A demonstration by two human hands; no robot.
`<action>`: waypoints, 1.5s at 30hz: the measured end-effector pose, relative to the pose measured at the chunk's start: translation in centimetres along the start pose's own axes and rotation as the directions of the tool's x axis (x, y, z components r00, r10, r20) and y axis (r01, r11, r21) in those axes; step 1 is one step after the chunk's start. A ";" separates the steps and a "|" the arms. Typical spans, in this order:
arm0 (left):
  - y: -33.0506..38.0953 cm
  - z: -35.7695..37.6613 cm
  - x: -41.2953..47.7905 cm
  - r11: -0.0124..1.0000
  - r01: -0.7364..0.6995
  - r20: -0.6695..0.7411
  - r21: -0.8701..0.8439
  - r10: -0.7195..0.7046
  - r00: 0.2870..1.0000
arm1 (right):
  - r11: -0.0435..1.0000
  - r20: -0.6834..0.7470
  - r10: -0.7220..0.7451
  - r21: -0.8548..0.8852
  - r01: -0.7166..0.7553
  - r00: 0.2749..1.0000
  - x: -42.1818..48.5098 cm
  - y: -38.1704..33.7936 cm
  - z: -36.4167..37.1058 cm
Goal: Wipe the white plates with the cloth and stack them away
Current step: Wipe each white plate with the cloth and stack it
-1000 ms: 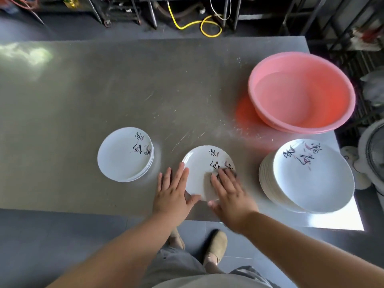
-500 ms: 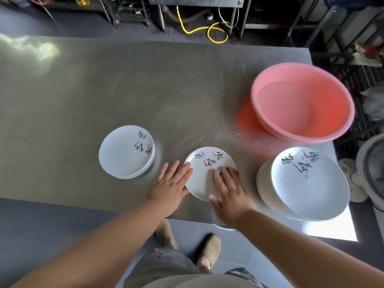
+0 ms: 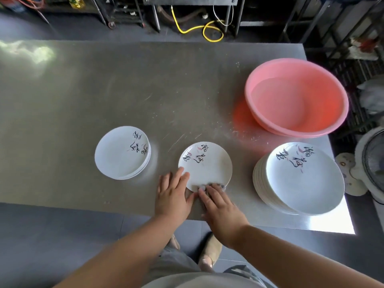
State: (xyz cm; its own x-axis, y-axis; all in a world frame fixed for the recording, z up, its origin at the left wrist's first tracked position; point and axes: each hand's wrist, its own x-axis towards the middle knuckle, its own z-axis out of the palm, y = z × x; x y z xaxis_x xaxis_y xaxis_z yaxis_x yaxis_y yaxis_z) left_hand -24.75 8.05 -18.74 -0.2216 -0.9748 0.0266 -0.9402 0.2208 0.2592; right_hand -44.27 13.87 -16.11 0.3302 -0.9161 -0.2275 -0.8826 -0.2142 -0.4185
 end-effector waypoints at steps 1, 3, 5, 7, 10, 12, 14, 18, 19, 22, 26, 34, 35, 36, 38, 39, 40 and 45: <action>0.1 -0.1 0.0 1.000 -0.002 -0.003 0.004 0.002 1.000 | 1.000 0.001 -0.017 0.010 0.017 1.000 -0.1 0.4 0.0; 0.2 -0.6 0.0 1.000 0.006 0.007 -0.006 -0.006 1.000 | 0.999 0.027 -0.018 0.039 0.017 0.999 0.0 1.4 -0.6; 0.4 -1.1 0.0 0.999 0.042 0.020 -0.024 -0.042 0.999 | 0.997 -0.036 -0.028 0.068 0.030 0.999 0.3 2.2 -1.7; 0.7 -1.7 0.3 0.998 0.065 0.040 -0.023 -0.064 0.997 | 0.995 -0.076 -0.040 0.084 0.046 0.996 0.5 2.8 -2.3; 0.4 -2.3 0.4 0.995 0.090 0.101 -0.038 -0.085 0.991 | 0.999 -0.120 -0.043 0.021 0.046 0.992 0.2 3.0 -1.8; 0.1 -2.5 0.5 0.989 0.120 0.154 -0.086 -0.106 0.982 | 0.994 -0.100 -0.078 -0.086 0.069 0.992 -0.5 3.1 -1.1; -0.3 -3.0 0.9 0.965 0.197 0.190 -0.174 -0.164 0.968 | 0.973 -0.065 -0.128 -0.202 0.113 0.990 -1.1 3.4 -0.4; -0.8 -4.6 2.7 0.795 0.491 0.275 -0.357 -0.412 0.868 | 0.997 -0.184 -0.078 -0.034 0.072 0.980 -0.6 4.1 -1.2; -1.0 -5.0 3.3 0.738 0.560 0.304 -0.378 -0.472 0.827 | 0.994 -0.238 0.005 0.107 0.021 0.971 -0.2 3.8 -2.0; -0.9 -6.3 5.3 0.427 0.789 0.544 -0.443 -0.572 0.615 | 0.833 -0.211 0.351 0.515 -0.202 0.912 1.4 2.8 -4.9; 0.6 -8.8 6.5 0.138 0.945 0.845 -0.297 -0.424 0.327 | 0.478 0.237 0.621 0.641 -0.600 0.747 4.7 2.5 -8.6; 2.0 -10.9 7.1 -0.163 0.910 0.902 -0.381 -0.284 0.326 | 0.508 0.212 0.626 0.618 -0.599 0.750 6.2 2.2 -9.8; 2.1 -11.3 7.1 -0.232 0.871 0.887 -0.432 -0.283 0.365 | 0.521 0.135 0.615 0.670 -0.528 0.777 5.9 1.9 -10.2; 2.2 -11.7 7.1 -0.298 0.820 0.865 -0.488 -0.293 0.408 | 0.552 0.047 0.588 0.707 -0.443 0.808 5.3 1.6 -10.7; 2.2 -12.9 7.2 -0.391 0.713 0.813 -0.582 -0.305 0.496 | 0.680 -0.146 0.479 0.685 -0.261 0.866 4.1 1.2 -11.6; 1.9 -13.5 7.2 -0.429 0.666 0.792 -0.610 -0.293 0.536 | 0.750 -0.232 0.403 0.639 -0.174 0.885 3.5 1.2 -12.0; 1.6 -14.1 7.1 -0.477 0.622 0.777 -0.621 -0.269 0.569 | 0.810 -0.301 0.326 0.578 -0.101 0.896 3.1 1.3 -12.4; -0.3 -17.8 7.1 -0.508 0.510 0.650 -0.694 -0.137 0.747 | 0.927 -0.382 0.222 0.368 -0.073 0.897 2.6 1.3 -15.4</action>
State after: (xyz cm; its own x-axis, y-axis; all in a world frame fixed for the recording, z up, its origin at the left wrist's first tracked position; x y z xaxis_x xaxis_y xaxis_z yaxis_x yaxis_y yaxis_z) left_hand -21.41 0.46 -1.50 -0.2044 -0.7379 -0.6433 0.5441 -0.6319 0.5520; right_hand -49.76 5.97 -3.68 -0.0281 -0.9988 0.0389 -0.7194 -0.0068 -0.6946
